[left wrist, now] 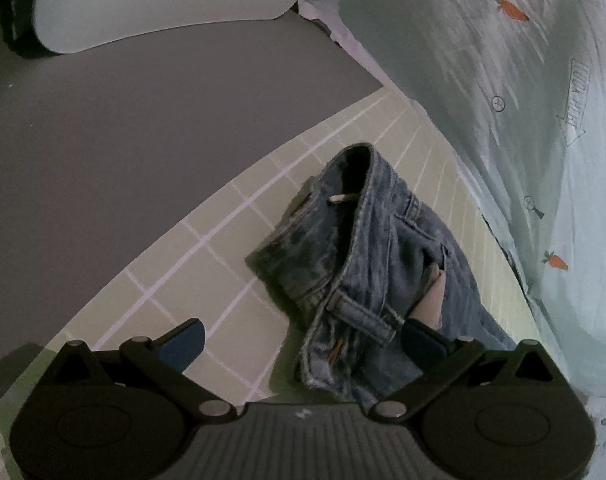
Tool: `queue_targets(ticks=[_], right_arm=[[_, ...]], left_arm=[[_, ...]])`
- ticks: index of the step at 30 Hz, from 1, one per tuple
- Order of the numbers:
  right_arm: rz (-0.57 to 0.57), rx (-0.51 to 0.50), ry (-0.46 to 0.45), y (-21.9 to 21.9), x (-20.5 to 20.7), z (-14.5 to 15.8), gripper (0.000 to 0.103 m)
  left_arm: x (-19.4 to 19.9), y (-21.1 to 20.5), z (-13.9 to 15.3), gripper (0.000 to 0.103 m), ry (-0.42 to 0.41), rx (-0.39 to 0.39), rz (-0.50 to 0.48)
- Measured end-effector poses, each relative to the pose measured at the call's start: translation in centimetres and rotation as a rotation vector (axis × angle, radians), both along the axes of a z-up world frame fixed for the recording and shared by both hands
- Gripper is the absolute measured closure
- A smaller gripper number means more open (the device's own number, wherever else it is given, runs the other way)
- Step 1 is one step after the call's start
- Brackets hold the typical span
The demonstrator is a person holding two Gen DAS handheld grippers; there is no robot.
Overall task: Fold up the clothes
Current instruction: 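Grasp the jeans waistband with the left gripper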
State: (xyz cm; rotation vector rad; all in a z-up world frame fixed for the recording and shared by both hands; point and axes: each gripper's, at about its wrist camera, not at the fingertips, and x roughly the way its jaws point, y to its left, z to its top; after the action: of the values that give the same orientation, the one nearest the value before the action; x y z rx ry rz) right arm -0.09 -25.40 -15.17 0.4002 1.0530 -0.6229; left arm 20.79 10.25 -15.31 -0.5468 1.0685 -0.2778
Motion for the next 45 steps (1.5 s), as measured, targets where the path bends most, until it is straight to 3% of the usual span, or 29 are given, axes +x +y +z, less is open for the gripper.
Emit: queue_targets(ticks=[10, 12, 13, 15, 16, 17, 20, 26, 32, 36, 39, 40, 43, 45], right_arm=[[0.014, -0.004, -0.007, -0.4, 0.1, -0.1, 0.0], [0.015, -0.006, -0.009, -0.4, 0.1, -0.1, 0.0], [0.017, -0.007, -0.011, -0.4, 0.0, -0.1, 0.0], [0.017, -0.01, -0.017, -0.4, -0.1, -0.1, 0.0], [0.014, -0.011, -0.022, -0.4, -0.2, -0.1, 0.0], [0.01, -0.014, -0.027, -0.4, -0.2, -0.1, 0.0], [-0.03, -0.023, -0.045, -0.8, -0.5, 0.0, 0.0], [-0.166, -0.023, -0.072, -3.2, -2.0, 0.3, 0.0], [-0.244, -0.021, -0.099, -5.2, -3.7, 0.3, 0.0], [-0.265, -0.022, -0.1, -6.0, -4.1, 0.3, 0.0], [-0.264, -0.028, -0.099, -6.6, -4.7, 0.3, 0.0], [-0.26, -0.031, -0.098, -6.8, -4.8, 0.2, 0.0], [-0.248, -0.037, -0.093, -7.3, -4.9, 0.1, 0.0], [-0.242, -0.035, -0.09, -7.7, -4.9, 0.1, 0.0]], left_arm=[[1.8, -2.9, 0.1, 0.002, -0.022, 0.063, 0.024], [2.0, -3.2, 0.4, 0.019, -0.029, 0.078, 0.028], [2.1, -3.3, 0.6, 0.042, -0.03, 0.082, 0.023], [2.4, -3.4, 0.8, 0.056, -0.031, 0.071, 0.015], [2.6, -3.4, 0.9, 0.069, -0.031, 0.063, 0.011], [2.7, -3.4, 1.1, 0.075, -0.04, 0.06, -0.005], [2.4, -4.0, 2.6, 0.08, -0.106, 0.087, -0.07], [1.4, -6.8, 6.8, 0.083, -0.265, 0.117, -0.2], [-0.6, -12.6, 11.4, 0.083, -0.441, 0.113, -0.375], [-1.7, -17.1, 12.6, 0.083, -0.474, 0.085, -0.469], [-2.4, -20.3, 12.1, 0.082, -0.472, 0.111, -0.525], [-2.5, -21.4, 11.5, 0.077, -0.453, 0.121, -0.543], [-2.6, -24.4, 9.0, 0.043, -0.357, 0.145, -0.623], [-3.3, -25.7, 7.8, 0.036, -0.291, 0.17, -0.673]])
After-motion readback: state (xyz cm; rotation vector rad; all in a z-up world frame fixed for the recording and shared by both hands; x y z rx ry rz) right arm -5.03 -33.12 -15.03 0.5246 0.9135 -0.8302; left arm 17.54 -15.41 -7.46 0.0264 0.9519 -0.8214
